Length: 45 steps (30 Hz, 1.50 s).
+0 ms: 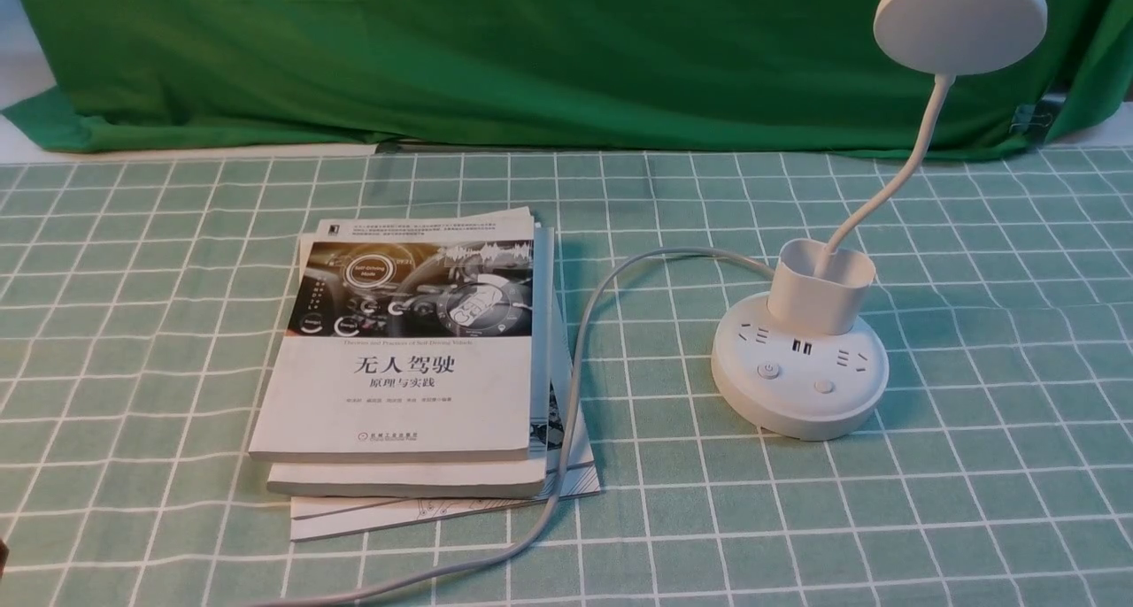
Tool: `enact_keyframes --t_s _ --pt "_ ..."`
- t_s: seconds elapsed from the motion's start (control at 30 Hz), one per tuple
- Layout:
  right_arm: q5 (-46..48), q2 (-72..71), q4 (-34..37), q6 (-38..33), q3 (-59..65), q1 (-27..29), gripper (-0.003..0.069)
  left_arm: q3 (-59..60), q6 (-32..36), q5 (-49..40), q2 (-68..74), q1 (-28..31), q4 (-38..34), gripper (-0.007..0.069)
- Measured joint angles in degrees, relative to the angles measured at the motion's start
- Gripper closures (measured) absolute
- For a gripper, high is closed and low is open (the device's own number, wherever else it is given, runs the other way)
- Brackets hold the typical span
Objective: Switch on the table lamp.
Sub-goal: 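Press the button on the base of the white desk lamp with the right gripper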
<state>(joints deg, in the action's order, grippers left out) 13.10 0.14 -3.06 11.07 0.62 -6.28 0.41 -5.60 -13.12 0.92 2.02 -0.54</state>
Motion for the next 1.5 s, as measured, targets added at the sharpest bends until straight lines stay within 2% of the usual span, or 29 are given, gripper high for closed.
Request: enact_keyframes --t_s 0.4,0.47,0.5,0.57,0.6,0.63,0.7,0.77,0.83,1.03,1.17,1.23,1.27,1.3,1.33,1.37,1.43,1.47,1.5 --pt "0.0 0.0 0.0 0.1 0.0 0.0 0.0418 0.0 0.0 0.0 0.0 0.0 0.0 0.0603" --pt "-0.1 0.0 1.1 2.7 0.0 0.0 0.0418 0.0 0.0 0.0 0.0 0.0 0.0 0.0603" --pt "-0.3 0.0 1.9 4.9 0.0 0.0 0.0418 0.0 0.0 0.0 0.0 0.0 0.0 0.0603" --pt "-1.4 0.0 6.3 15.0 0.0 0.0 0.0418 0.0 0.0 0.0 0.0 0.0 0.0 0.0603" --pt "-1.5 0.0 6.6 17.1 0.0 0.0 0.0418 0.0 0.0 0.0 0.0 0.0 0.0 0.0603" --pt "-2.2 0.0 8.1 26.0 0.0 0.0 0.0418 0.0 0.0 0.0 0.0 0.0 0.0 0.0603" --pt "-2.9 0.0 9.3 37.5 0.0 0.0 0.0418 0.0 0.0 0.0 0.0 0.0 0.0 0.0603" --pt "-3.0 0.0 9.6 44.1 0.0 0.0 0.0418 0.0 0.0 0.0 0.0 0.0 0.0 0.0603" --pt "-2.8 0.0 9.8 46.4 0.0 0.0 0.0418 0.0 0.0 0.0 0.0 0.0 0.0 0.0603" --pt "-3.5 0.0 7.5 43.2 0.0 0.0 0.0418 0.0 0.0 0.0 0.0 0.0 0.0 0.0603" --pt "-9.8 0.0 6.3 35.6 -0.1 -0.2 0.0435 0.0 0.0 0.0 0.0 0.0 0.0 0.0603" --pt "-9.8 0.1 6.2 32.6 -0.8 -0.5 0.0453 0.0 0.0 0.0 0.0 0.0 0.0 0.0603" --pt "-8.3 1.3 6.2 27.2 -4.0 -0.6 0.0503 0.0 0.0 0.0 0.0 0.0 0.0 0.0603" --pt "-7.9 1.6 6.2 27.2 -4.0 -0.6 0.0511 0.0 0.0 0.0 0.0 0.0 0.0 0.0603" --pt "-5.2 4.3 6.1 21.1 -8.4 -0.6 0.0575 0.0 0.0 0.0 0.0 0.0 0.0 0.0603" --pt "-3.1 6.7 6.1 17.0 -11.7 -0.6 0.0606 0.0 0.0 0.0 0.0 0.0 0.0 0.0603" --pt "2.0 12.6 6.0 7.9 -19.7 -0.6 0.0629 0.0 0.0 0.0 0.0 0.0 0.0 0.0603" --pt "2.5 13.9 6.0 7.2 -21.2 -0.6 0.063 0.0 0.0 0.0 0.0 0.0 0.0 0.0603" --pt "6.3 18.7 6.0 1.9 -26.7 -0.6 0.0631 0.0 0.0 0.0 0.0 0.0 0.0 0.0603"
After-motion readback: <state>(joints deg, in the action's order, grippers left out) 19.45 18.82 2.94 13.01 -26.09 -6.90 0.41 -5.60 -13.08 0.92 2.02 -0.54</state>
